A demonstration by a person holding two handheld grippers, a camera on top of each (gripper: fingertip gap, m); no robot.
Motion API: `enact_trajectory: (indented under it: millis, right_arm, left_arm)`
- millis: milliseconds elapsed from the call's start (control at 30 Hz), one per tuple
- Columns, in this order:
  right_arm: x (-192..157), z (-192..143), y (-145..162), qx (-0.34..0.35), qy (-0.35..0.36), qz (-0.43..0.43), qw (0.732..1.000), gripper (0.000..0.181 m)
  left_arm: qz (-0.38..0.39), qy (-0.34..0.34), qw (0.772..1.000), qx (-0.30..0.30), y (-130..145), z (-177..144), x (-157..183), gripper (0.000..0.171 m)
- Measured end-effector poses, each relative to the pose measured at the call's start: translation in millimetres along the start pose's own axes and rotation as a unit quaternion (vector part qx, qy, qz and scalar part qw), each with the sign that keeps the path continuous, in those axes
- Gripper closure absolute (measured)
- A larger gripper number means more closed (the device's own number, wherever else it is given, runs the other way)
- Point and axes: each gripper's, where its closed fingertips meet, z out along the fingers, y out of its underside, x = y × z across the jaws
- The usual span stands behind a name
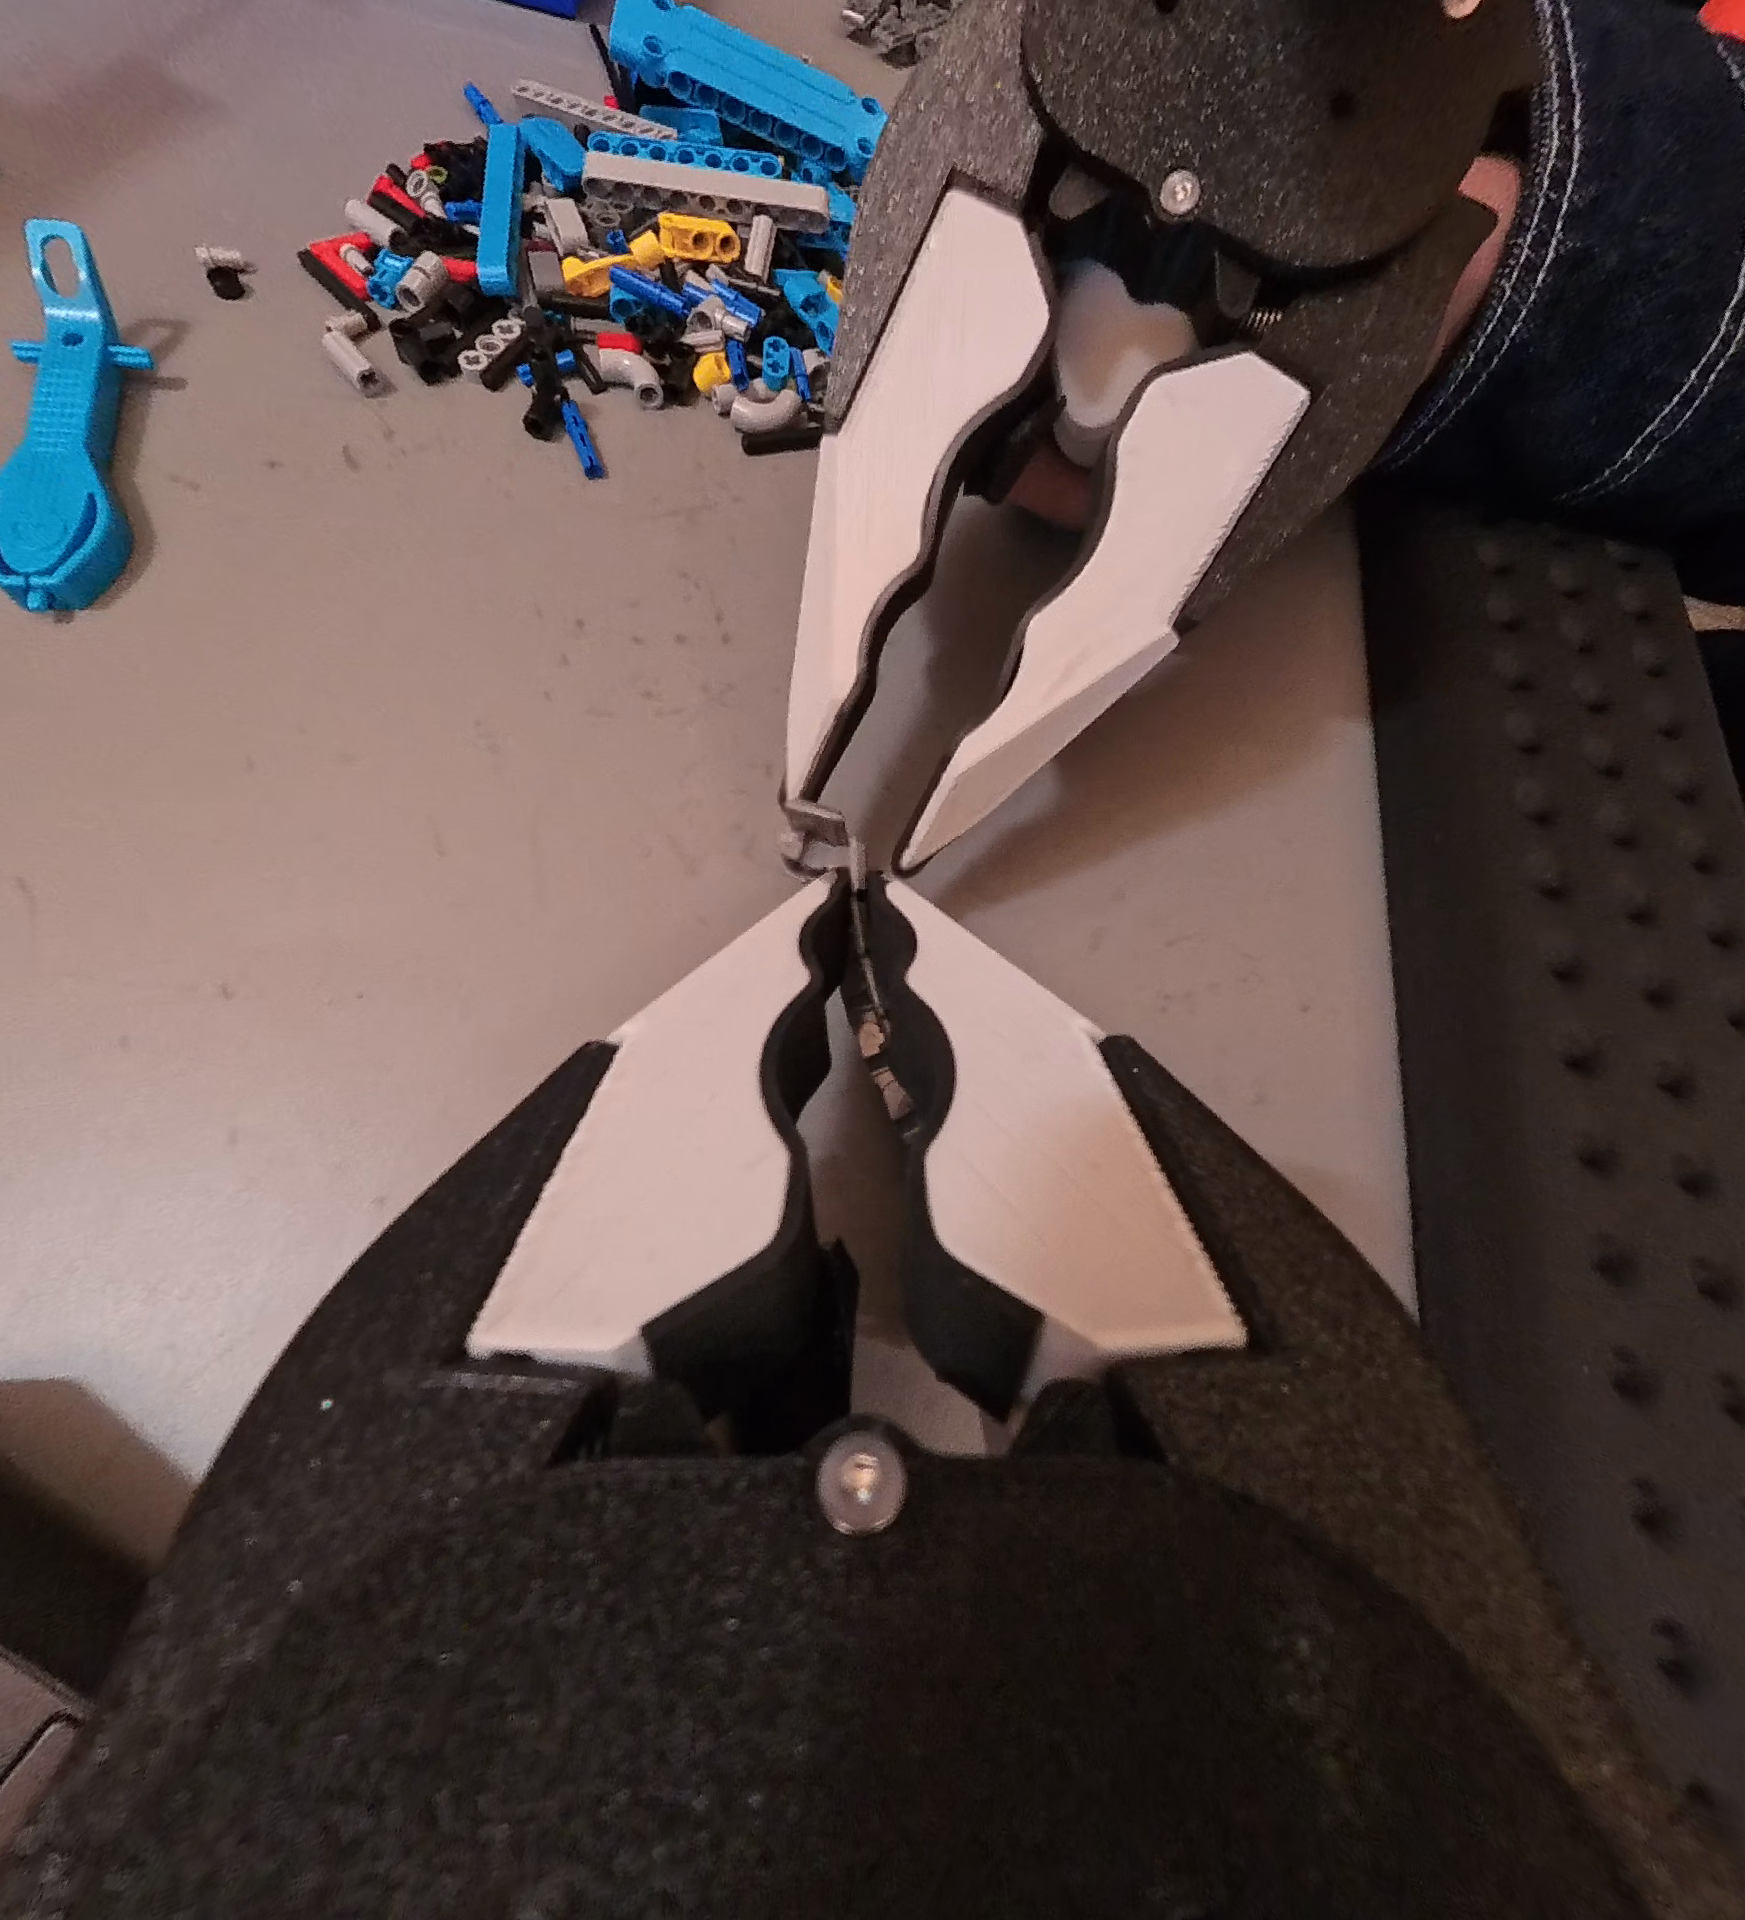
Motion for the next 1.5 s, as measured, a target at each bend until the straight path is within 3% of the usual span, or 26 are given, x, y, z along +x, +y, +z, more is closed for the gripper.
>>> enact_trajectory:
  millis: [167, 267, 500, 767, 967, 1300, 1400, 1500]
  right_arm:
    - [-1.9, -0.4, -1.1, 0.008, -0.024, 0.03, 0.999, 0.168]
    - [-3.7, -5.5, -2.6, 0.02, -0.074, 0.114, 0.991, 0.169]
    - [7.0, -5.6, -10.4, 0.059, -0.091, 0.292, 0.95, 0.174]
    - [9.5, -7.8, -2.0, 0.058, -0.017, 0.315, 0.947, 0.172]
    - [8.8, -13.3, 2.1, 0.056, 0.048, 0.3, 0.951, 0.171]
    - [8.4, -17.5, 6.7, 0.041, 0.042, 0.278, 0.959, 0.176]
    - [-1.4, -20.1, 3.6, 0.029, 0.034, 0.175, 0.983, 0.174]
    - [-4.7, -30.0, -0.3, 0.017, 0.1, -0.023, 0.995, 0.178]
  left_arm:
    - [0.024, -0.004, 1.0, -0.003, -0.5, 1.7, 3.6, 0.17]
    - [0.031, -0.009, 0.999, -0.004, -0.6, 1.9, 3.6, 0.17]
    - [0.037, -0.03, 0.999, -0.002, -3.6, 6.4, 3.1, 0.17]
    - [0.055, -0.11, 0.992, 0.001, -8.3, 13.5, 2.9, 0.17]
    - [0.054, -0.144, 0.988, 0.004, -9.5, 16.0, 5.5, 0.17]
    - [0.09, -0.153, 0.984, 0.003, -10.7, 20.0, 10.8, 0.17]
    - [0.062, -0.074, 0.995, 0.016, -9.0, 17.1, 18.2, 0.17]
    - [0.107, -0.043, 0.993, 0.015, -5.7, 14.5, 24.4, 0.17]
